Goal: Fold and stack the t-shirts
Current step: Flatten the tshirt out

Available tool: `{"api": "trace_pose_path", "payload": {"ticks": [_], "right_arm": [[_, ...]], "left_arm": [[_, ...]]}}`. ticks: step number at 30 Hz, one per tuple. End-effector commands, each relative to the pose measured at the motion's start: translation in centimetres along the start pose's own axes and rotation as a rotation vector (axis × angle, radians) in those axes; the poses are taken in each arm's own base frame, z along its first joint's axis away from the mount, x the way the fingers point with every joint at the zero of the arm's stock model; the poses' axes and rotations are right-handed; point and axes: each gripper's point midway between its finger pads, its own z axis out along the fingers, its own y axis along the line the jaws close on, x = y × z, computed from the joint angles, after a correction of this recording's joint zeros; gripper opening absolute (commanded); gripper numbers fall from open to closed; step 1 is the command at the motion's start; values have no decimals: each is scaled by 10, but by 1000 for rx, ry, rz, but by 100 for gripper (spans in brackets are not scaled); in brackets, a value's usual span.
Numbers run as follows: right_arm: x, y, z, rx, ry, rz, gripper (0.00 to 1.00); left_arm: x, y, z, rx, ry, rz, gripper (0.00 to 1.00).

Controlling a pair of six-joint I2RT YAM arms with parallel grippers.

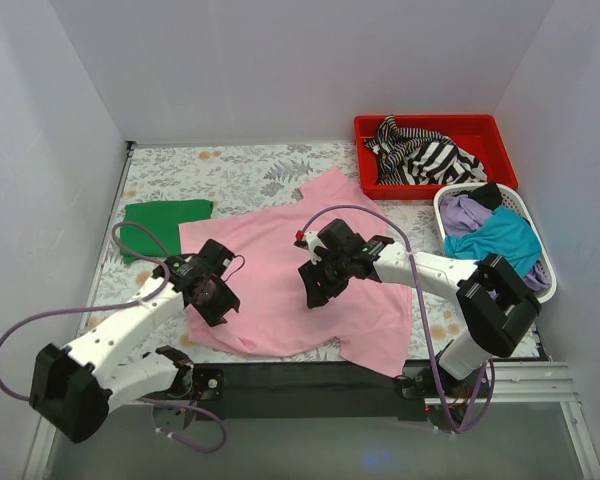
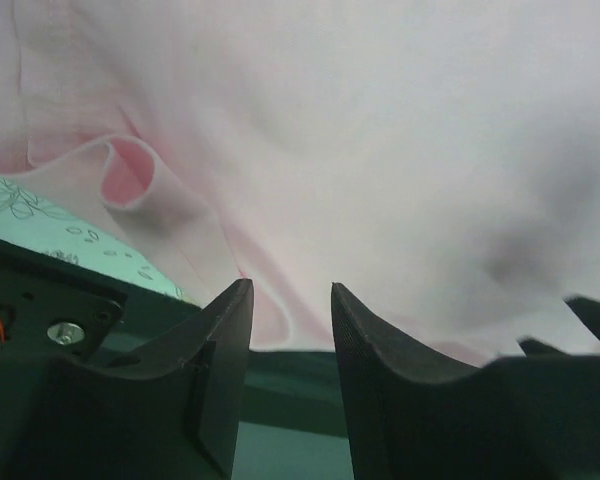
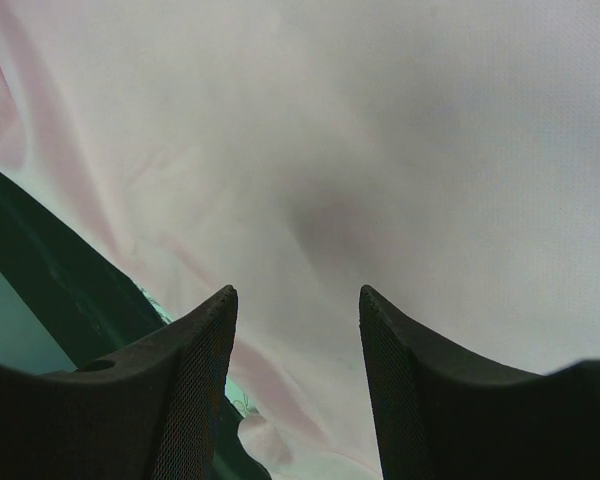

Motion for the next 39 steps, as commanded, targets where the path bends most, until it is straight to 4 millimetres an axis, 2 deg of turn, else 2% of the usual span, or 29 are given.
{"api": "trace_pose_path", "payload": {"ticks": [1,7,12,18,20,23,26,27,31,32,34,37,39], "right_arm": [[-1,-2,-1,12,-4,7,58],[4,-4,-1,22,2,14,59],[6,-5,2,20,14,19,59],[7,-5,1,23,7,12,59],[8,-6,2,26,13,13,59],[11,-7,3,25,19,18,59],[12,-8,3,26,20,20,59],[11,-7,3,28,15,17,59],[9,-8,2,32,12,14,59],[10,-8,2,35,11,16,59],[10,-9,2,41,10,16,59],[12,-10,2,43,14,19,59],[14,-9,3,36,18,20,59]], "left_arm": [[-6,-1,34,-53,-36,26,36],[-14,19,53,-158,-91,49,36],[-10,18,55,-139,-77,36,36],[-1,36,66,-189,-45,44,35],[-3,33,63,-170,-62,28,35],[-8,17,53,-104,-76,16,35],[1,29,48,-173,-20,34,35],[8,42,46,-220,12,41,35],[36,63,30,-217,119,65,33],[40,51,21,-128,128,45,28],[39,49,12,-107,121,9,28],[22,29,8,-30,37,3,28],[10,6,12,39,-18,-4,28]]}}
